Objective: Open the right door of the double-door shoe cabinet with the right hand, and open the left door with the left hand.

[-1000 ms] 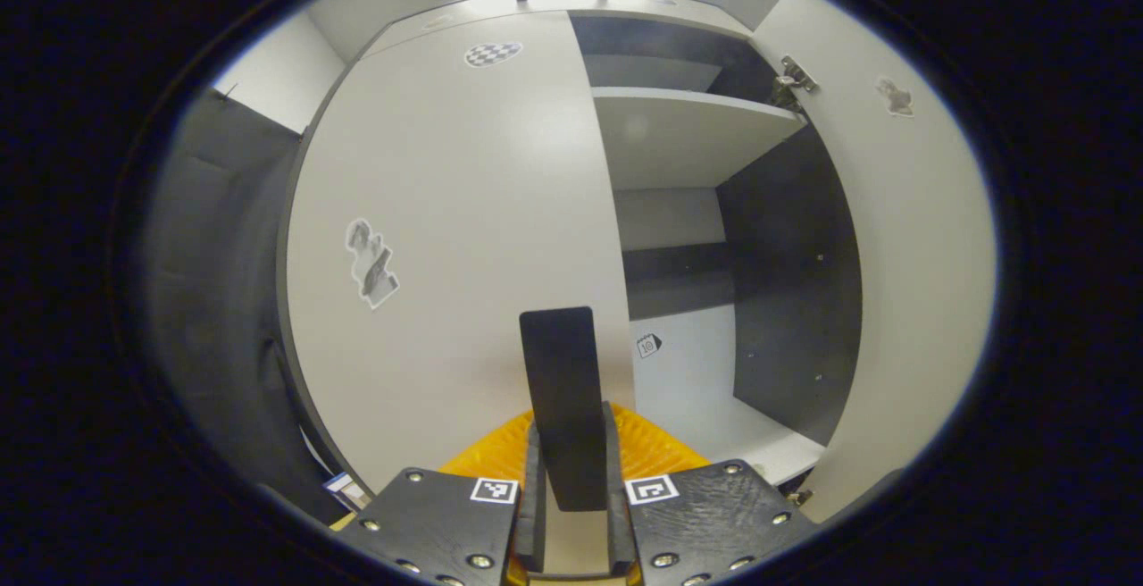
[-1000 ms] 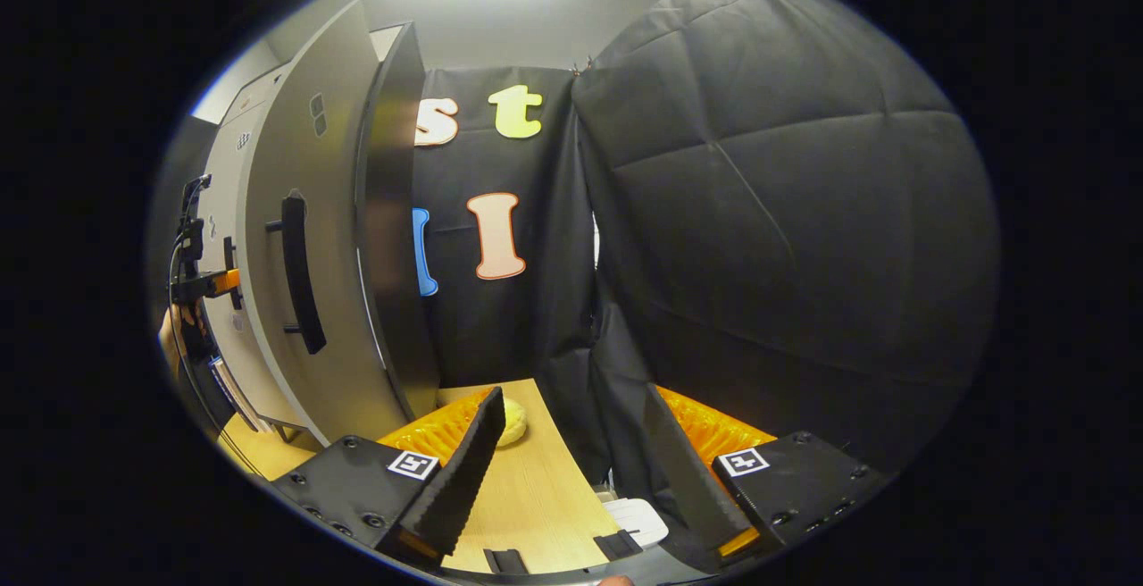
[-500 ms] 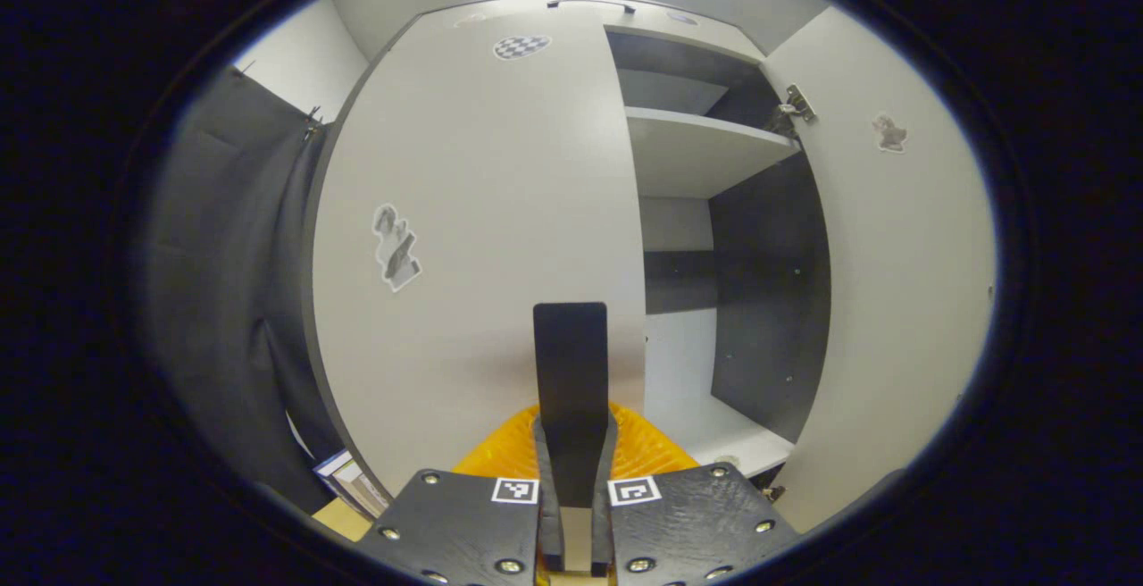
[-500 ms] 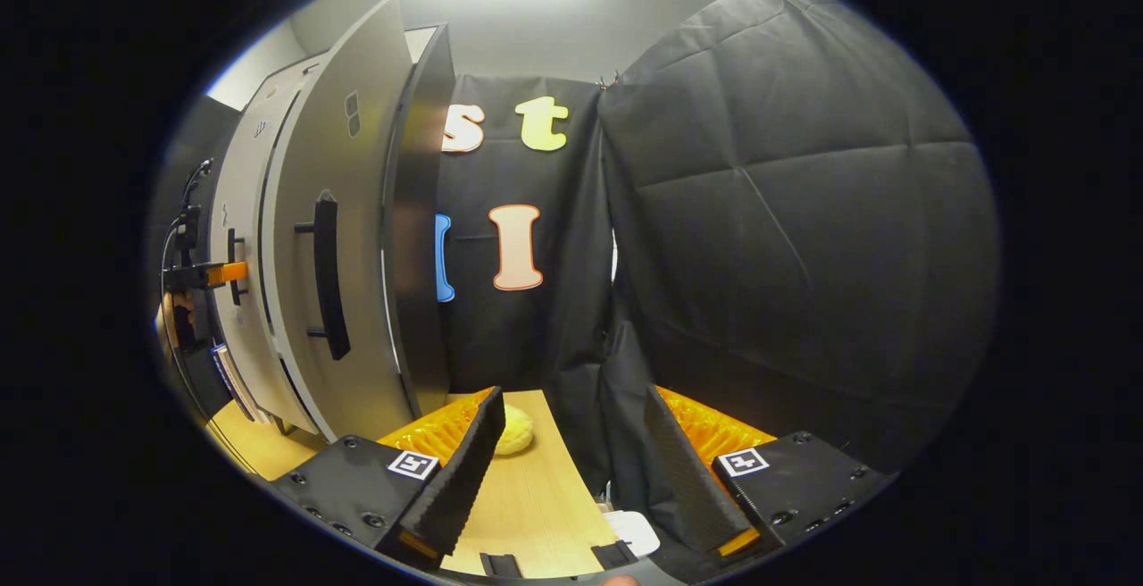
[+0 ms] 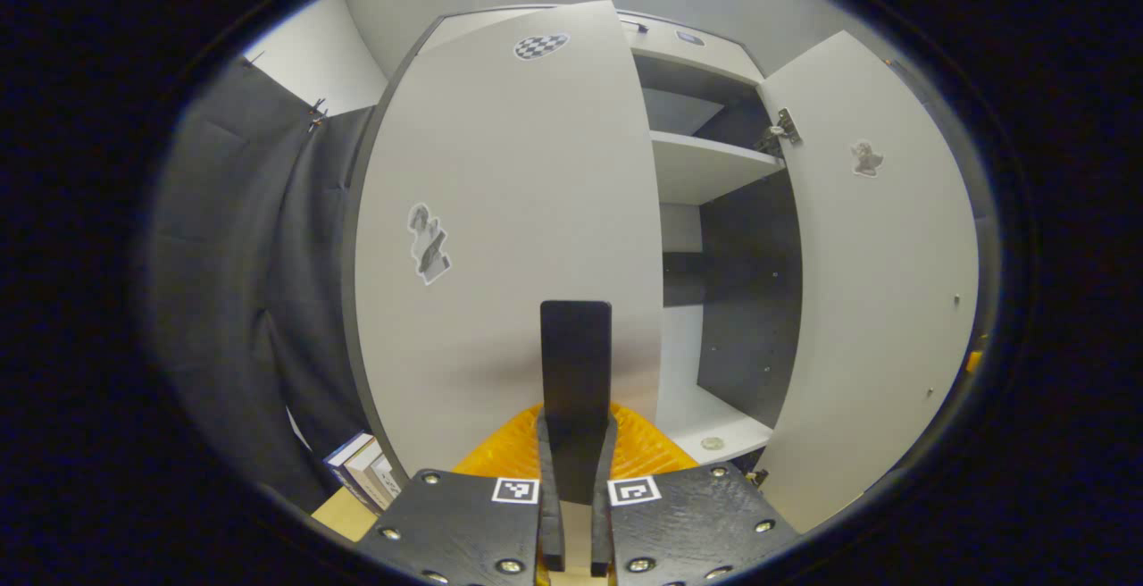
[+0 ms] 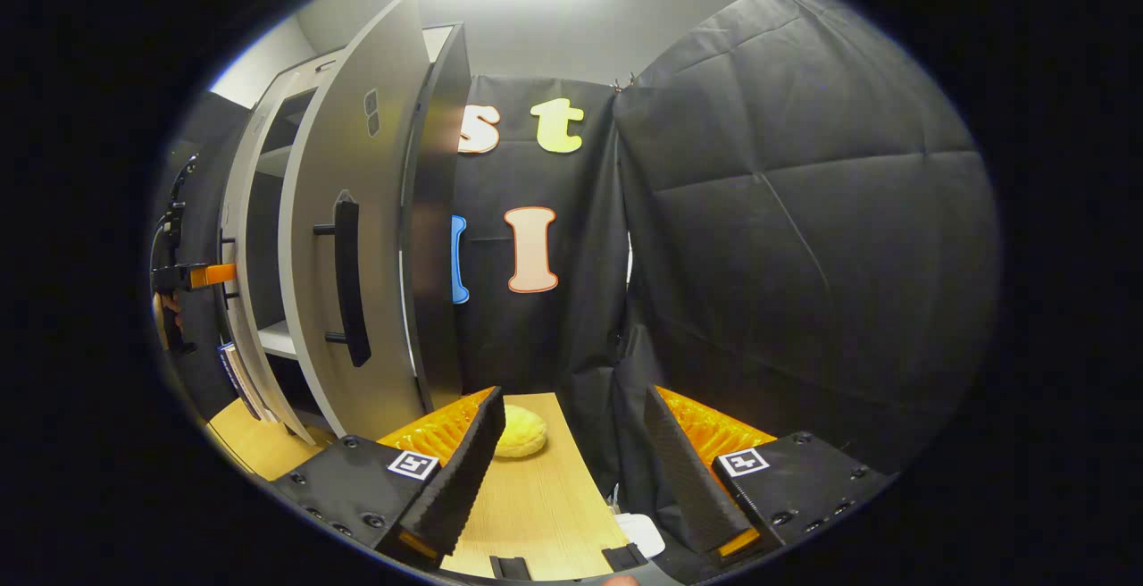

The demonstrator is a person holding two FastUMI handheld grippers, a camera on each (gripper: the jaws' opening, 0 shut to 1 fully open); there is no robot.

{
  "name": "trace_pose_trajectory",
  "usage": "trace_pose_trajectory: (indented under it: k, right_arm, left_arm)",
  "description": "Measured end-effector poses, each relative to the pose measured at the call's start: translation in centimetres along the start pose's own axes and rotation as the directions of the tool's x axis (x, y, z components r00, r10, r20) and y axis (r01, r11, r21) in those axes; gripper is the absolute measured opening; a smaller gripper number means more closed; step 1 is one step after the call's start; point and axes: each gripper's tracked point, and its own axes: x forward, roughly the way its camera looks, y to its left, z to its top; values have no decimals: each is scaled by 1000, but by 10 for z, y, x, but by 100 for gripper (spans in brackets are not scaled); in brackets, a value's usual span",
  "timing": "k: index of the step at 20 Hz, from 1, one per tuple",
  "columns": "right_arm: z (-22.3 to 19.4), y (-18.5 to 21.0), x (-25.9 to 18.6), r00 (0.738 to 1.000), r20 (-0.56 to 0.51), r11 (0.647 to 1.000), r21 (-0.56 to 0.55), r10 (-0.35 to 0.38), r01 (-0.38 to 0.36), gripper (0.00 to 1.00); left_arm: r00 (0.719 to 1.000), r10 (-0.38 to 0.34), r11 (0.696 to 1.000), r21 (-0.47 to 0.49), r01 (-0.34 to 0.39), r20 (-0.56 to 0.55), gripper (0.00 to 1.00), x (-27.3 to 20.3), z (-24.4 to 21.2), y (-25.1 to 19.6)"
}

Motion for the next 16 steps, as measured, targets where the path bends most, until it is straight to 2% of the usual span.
trace_pose_trajectory:
  k: [3,4,5,14,16]
  right_arm:
    - [4,5,0,1000,9,1000,-7,6,-6,92]
    - [6,7,0,1000,14,1000,-5,9,-9,98]
    - [7,9,0,1000,17,1000,-1,11,-11,92]
    - [14,25,3,1000,23,1000,-6,20,-20,92]
    - [16,27,2,999,29,1000,-6,20,-20,98]
  left_arm:
    - [1000,-6,1000,-4,6,2,13,0,1,1]
    - [1000,-9,1000,-9,9,4,13,-1,1,0]
    - [1000,-11,1000,-9,11,3,13,-2,1,0]
    - [1000,-6,1000,-21,7,20,14,-5,4,2]
    - [1000,-2,1000,-24,2,19,14,-5,4,2]
